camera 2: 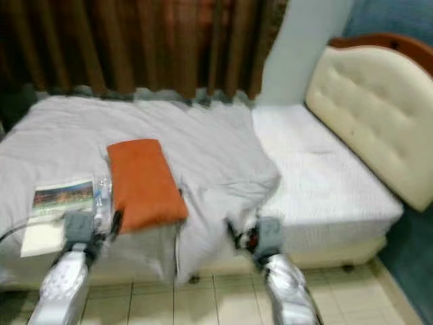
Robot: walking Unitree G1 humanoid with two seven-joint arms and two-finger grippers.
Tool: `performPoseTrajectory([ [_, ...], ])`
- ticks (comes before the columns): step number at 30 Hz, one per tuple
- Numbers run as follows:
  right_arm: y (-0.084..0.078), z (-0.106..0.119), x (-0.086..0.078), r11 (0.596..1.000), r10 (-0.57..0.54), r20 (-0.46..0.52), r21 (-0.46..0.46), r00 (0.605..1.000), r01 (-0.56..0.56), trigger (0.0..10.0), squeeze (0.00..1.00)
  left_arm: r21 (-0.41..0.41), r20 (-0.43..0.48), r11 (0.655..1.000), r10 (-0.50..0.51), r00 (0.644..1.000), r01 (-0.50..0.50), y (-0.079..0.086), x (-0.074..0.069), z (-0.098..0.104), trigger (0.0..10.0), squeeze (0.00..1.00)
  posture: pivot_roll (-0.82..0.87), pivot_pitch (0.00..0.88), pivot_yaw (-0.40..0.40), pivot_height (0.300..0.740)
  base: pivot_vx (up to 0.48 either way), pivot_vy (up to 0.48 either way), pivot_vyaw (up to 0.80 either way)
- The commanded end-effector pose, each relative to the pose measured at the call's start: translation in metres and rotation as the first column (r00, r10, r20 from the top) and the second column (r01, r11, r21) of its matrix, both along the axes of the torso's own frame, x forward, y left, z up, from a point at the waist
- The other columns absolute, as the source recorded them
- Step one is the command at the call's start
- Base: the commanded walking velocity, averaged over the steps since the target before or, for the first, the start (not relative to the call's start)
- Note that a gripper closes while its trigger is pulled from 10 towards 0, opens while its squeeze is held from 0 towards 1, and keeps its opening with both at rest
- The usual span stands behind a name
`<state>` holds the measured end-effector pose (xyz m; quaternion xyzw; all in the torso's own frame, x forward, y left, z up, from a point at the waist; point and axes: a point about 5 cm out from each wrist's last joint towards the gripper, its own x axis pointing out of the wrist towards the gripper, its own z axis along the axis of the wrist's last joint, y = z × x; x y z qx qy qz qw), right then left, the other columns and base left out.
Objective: Clean up the room
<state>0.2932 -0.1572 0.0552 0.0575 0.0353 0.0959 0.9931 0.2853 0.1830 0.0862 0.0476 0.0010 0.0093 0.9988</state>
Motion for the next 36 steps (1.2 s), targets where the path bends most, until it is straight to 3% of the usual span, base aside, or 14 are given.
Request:
performPoseTrajectory([
  [1,-0.004,0.02,0.01,0.996,-0.082,0.092,0.05,0.992,0.078,10.0,0.0,-0.008,0.032,0.999,0.041,0.999,-0.041,0.009,-0.004,0.004,10.0,0.0,0.09,0.0,-0.071,0.74,0.439,0.0,0.0],
  [5,-0.007,0.017,0.011,0.995,-0.099,0.069,0.03,0.993,0.097,10.0,0.0,-0.018,0.037,0.998,0.062,0.997,-0.061,0.01,-0.006,0.004,10.0,0.0,0.1,0.0,-0.074,0.74,0.44,0.0,0.0],
  [9,0.017,0.009,0.008,0.994,0.11,0.021,-0.015,0.994,-0.109,10.0,0.0,-0.039,0.023,0.995,0.095,0.995,-0.094,0.011,-0.01,0.001,10.0,0.0,0.1,0.0,-0.081,0.74,0.439,0.0,0.0],
  [12,0.022,0.01,0.006,0.99,0.142,0.03,0.003,0.989,-0.142,10.0,0.0,-0.032,0.017,0.995,0.096,0.995,-0.095,0.01,-0.011,-0.001,10.0,0.0,0.11,0.0,-0.087,0.74,0.439,0.0,0.0],
  [18,0.02,0.006,0.006,0.992,0.122,0.014,0.022,0.992,-0.122,10.0,0.0,-0.007,-0.001,0.998,0.068,0.998,-0.068,0.009,-0.011,-0.002,10.0,0.0,0.11,0.0,-0.089,0.74,0.439,0.0,0.57],
  [26,0.016,0.003,0.006,0.995,0.097,-0.001,0.016,0.995,-0.097,10.0,0.0,0.021,-0.009,0.998,0.052,0.999,-0.052,0.011,-0.006,0.0,10.0,0.0,0.11,0.0,-0.081,0.74,0.445,0.0,0.0],
  [36,0.016,0.001,0.007,0.994,0.109,-0.012,0.021,0.994,-0.109,10.0,0.0,0.016,-0.03,0.998,0.061,0.998,-0.061,0.012,-0.007,-0.003,10.0,0.0,0.1,0.0,-0.074,0.74,0.444,0.0,-0.56],
])
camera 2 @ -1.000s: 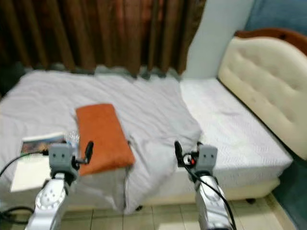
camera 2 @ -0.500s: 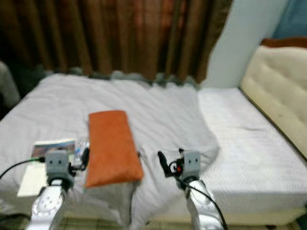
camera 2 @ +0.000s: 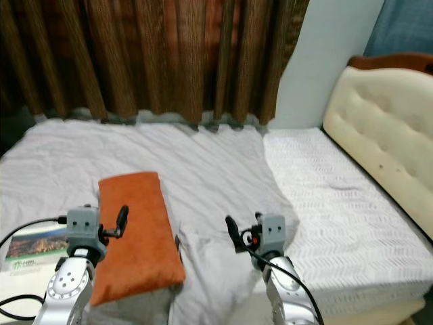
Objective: Clean up the room
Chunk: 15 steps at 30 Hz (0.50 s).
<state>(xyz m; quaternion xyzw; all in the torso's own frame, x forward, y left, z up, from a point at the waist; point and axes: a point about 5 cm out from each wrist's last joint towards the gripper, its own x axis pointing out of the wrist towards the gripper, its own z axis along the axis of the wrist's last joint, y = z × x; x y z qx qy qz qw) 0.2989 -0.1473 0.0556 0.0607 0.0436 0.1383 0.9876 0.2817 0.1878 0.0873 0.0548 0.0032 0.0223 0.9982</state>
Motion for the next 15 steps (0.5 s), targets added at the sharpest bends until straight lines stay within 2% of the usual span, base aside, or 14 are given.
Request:
performPoseTrajectory([
  [1,0.0069,0.0005,0.0012,0.999,0.036,-0.003,0.009,0.999,-0.036,10.0,0.0,0.012,-0.037,0.999,0.043,0.998,-0.043,0.0069,-0.0041,-0.0055,10.0,0.0,0.1,0.0,-0.074,0.74,0.428,0.0,0.0],
  [3,0.0072,0.0004,0.0012,0.999,0.045,-0.004,0.006,0.999,-0.045,10.0,0.0,0.021,-0.042,0.999,0.049,0.998,-0.048,0.0065,-0.0047,-0.0065,10.0,0.0,0.1,0.0,-0.074,0.74,0.0,0.0,0.0],
  [4,0.0084,0.0008,0.0001,0.999,0.053,0.002,0.009,0.999,-0.053,10.0,0.0,0.044,-0.064,0.997,0.061,0.996,-0.058,0.0059,-0.0047,-0.0102,10.0,0.0,0.1,0.0,-0.078,0.74,0.0,0.0,0.59],
  [6,0.0094,-0.0009,-0.0004,0.998,0.055,-0.01,0.015,0.998,-0.055,10.0,0.0,0.055,-0.05,0.997,0.057,0.997,-0.055,0.0064,-0.0044,-0.0086,10.0,0.0,0.11,0.0,-0.079,0.74,0.0,0.0,0.52],
  [9,0.0095,-0.0034,-0.0007,0.998,0.058,-0.024,0.006,0.998,-0.057,10.0,0.0,0.013,-0.041,0.999,0.037,0.998,-0.037,0.0062,-0.0034,-0.0064,10.0,0.0,0.11,0.0,-0.081,0.74,0.0,0.0,0.0],
  [15,0.009,-0.0015,0.0006,0.998,0.064,-0.018,0.018,0.998,-0.064,10.0,0.0,0.041,-0.049,0.998,0.04,0.998,-0.038,0.009,0.0001,-0.0049,10.0,0.0,0.11,0.0,-0.082,0.74,0.0,0.48,0.0],
])
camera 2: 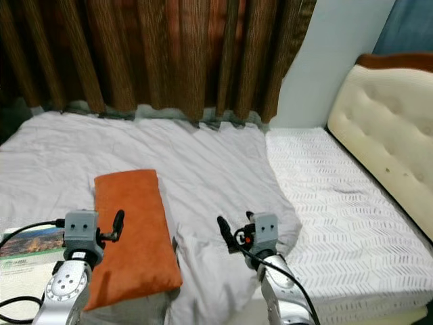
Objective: Clean up the room
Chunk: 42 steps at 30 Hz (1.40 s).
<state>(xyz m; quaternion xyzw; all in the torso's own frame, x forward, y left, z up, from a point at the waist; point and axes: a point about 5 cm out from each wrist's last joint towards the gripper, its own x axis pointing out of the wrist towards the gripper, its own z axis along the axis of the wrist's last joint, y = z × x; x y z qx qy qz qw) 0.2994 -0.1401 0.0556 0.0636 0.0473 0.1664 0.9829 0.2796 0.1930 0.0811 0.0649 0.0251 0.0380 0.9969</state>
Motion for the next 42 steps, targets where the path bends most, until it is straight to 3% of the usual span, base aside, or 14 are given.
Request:
performPoseTrajectory([
  [1,0.0015,-0.0013,0.0004,1.0,0.008,-0.013,0.01,1.0,-0.008,10.0,0.0,0.021,-0.009,1.0,0.006,1.0,-0.006,0.0038,0.0026,0.0014,10.0,0.0,0.11,0.0,-0.082,0.74,0.0,0.48,0.0],
  [11,0.0014,-0.0018,-0.0002,0.999,0.013,-0.016,0.036,1.0,-0.013,10.0,0.0,0.016,-0.014,1.0,-0.01,1.0,0.01,0.0019,0.0038,0.002,10.0,0.0,0.1,0.0,-0.075,0.74,0.0,0.48,0.42],
  [13,0.0005,-0.0021,-0.0004,0.999,-0.003,-0.016,0.051,1.0,0.004,10.0,0.0,0.084,-0.027,0.996,-0.006,1.0,0.008,0.0016,0.0055,0.0017,10.0,0.0,0.1,0.0,-0.074,0.74,0.0,0.465,0.0],
  [16,0.0003,-0.0017,-0.0001,0.999,-0.003,-0.013,0.042,1.0,0.004,10.0,0.0,0.124,-0.065,0.992,-0.004,0.998,0.012,0.0011,0.0075,-0.0024,10.0,0.0,0.1,0.0,-0.072,0.74,0.0,0.155,0.0],
  [22,0.0004,-0.001,-0.0005,1.0,0.003,-0.007,0.027,1.0,-0.003,10.0,0.0,0.084,-0.039,0.996,-0.012,0.999,0.015,0.0021,0.0081,0.0006,10.0,0.0,0.1,0.0,-0.07,0.74,0.195,0.0,0.0],
  [29,-0.0003,-0.002,-0.0011,1.0,0.0,-0.011,0.023,1.0,0.001,10.0,0.0,0.08,-0.043,0.997,-0.013,0.999,0.017,-0.0002,0.009,-0.0004,10.0,0.0,0.09,0.0,-0.069,0.74,0.478,0.0,-0.8],
  [38,-0.0004,-0.0011,-0.0014,1.0,0.014,-0.006,0.013,1.0,-0.014,10.0,0.0,0.067,-0.042,0.998,-0.013,0.999,0.016,-0.0017,0.0076,-0.0014,10.0,0.0,0.09,0.0,-0.074,0.74,0.48,0.0,0.0],
  [41,0.0004,-0.0015,-0.0022,1.0,0.022,-0.01,0.013,1.0,-0.022,10.0,0.0,0.044,-0.042,0.999,0.007,0.999,-0.005,-0.001,0.0066,-0.0022,10.0,0.0,0.09,0.0,-0.075,0.74,0.48,0.0,0.0],
  [42,0.0029,-0.0025,-0.0035,0.999,0.042,-0.019,0.024,0.999,-0.041,10.0,0.0,0.004,-0.048,1.0,0.03,0.998,-0.03,-0.0004,0.0051,-0.0038,10.0,0.0,0.09,0.0,-0.076,0.74,0.368,0.307,0.0],
])
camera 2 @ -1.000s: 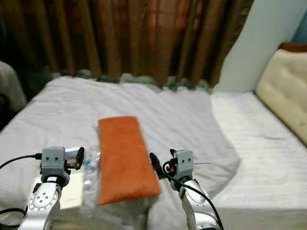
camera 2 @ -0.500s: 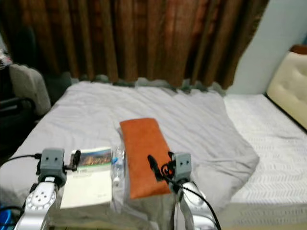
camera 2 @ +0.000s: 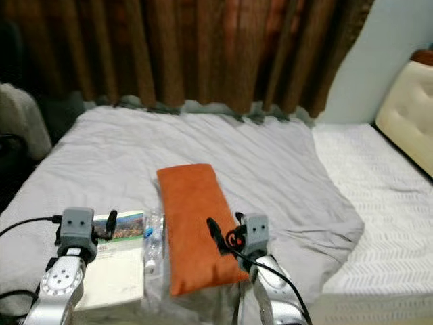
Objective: Clean up the room
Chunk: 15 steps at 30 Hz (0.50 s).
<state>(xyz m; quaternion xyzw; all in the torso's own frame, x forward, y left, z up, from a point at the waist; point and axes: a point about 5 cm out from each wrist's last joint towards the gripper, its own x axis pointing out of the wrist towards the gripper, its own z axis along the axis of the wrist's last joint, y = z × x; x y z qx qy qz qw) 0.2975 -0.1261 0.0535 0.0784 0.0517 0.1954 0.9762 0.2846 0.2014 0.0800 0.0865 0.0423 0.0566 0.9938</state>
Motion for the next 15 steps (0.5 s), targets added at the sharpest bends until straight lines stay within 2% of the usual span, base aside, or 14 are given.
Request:
performPoseTrajectory([
  [1,-0.011,0.0,-0.002,1.0,-0.016,-0.009,-0.008,1.0,0.016,10.0,0.0,-0.04,-0.013,0.999,-0.008,1.0,0.007,-0.009,0.0,-0.003,10.0,0.0,0.09,0.0,-0.076,0.74,0.368,0.307,0.0],
  [4,-0.01,-0.001,-0.003,1.0,0.0,-0.015,-0.018,1.0,-0.001,10.0,0.0,-0.058,-0.015,0.998,-0.003,1.0,0.002,-0.009,-0.001,-0.004,10.0,0.0,0.09,0.0,-0.077,0.74,0.311,0.364,0.0],
  [7,-0.009,-0.002,-0.004,1.0,0.002,-0.009,-0.024,1.0,-0.003,10.0,0.0,-0.031,-0.027,0.999,-0.019,0.999,0.018,-0.013,-0.002,-0.006,10.0,0.0,0.09,0.0,-0.084,0.74,0.284,0.387,0.38],
  [8,-0.01,-0.002,-0.005,1.0,0.001,-0.01,-0.026,1.0,-0.002,10.0,0.0,-0.008,-0.035,0.999,-0.032,0.999,0.031,-0.015,-0.002,-0.007,10.0,0.0,0.08,0.0,-0.086,0.74,0.0,0.0,0.0],
  [12,-0.014,-0.005,-0.01,0.999,-0.02,-0.029,-0.029,0.999,0.019,10.0,0.0,-0.03,-0.097,0.993,-0.113,0.989,0.111,-0.02,0.01,-0.014,10.0,0.0,0.08,0.019,-0.103,0.74,0.0,0.0,0.0],
  [14,-0.016,-0.006,-0.018,0.999,-0.02,-0.038,-0.033,0.999,0.019,10.0,0.0,-0.049,-0.165,0.985,-0.17,0.972,0.164,-0.025,0.023,-0.021,10.0,0.0,0.05,0.068,-0.111,0.74,0.0,0.0,0.0],
  [15,-0.016,-0.006,-0.018,0.999,-0.02,-0.038,-0.033,0.999,0.019,10.0,0.0,-0.049,-0.165,0.985,-0.17,0.972,0.164,-0.025,0.023,-0.021,10.0,0.0,0.05,0.068,-0.111,0.74,0.0,0.0,0.0],
])
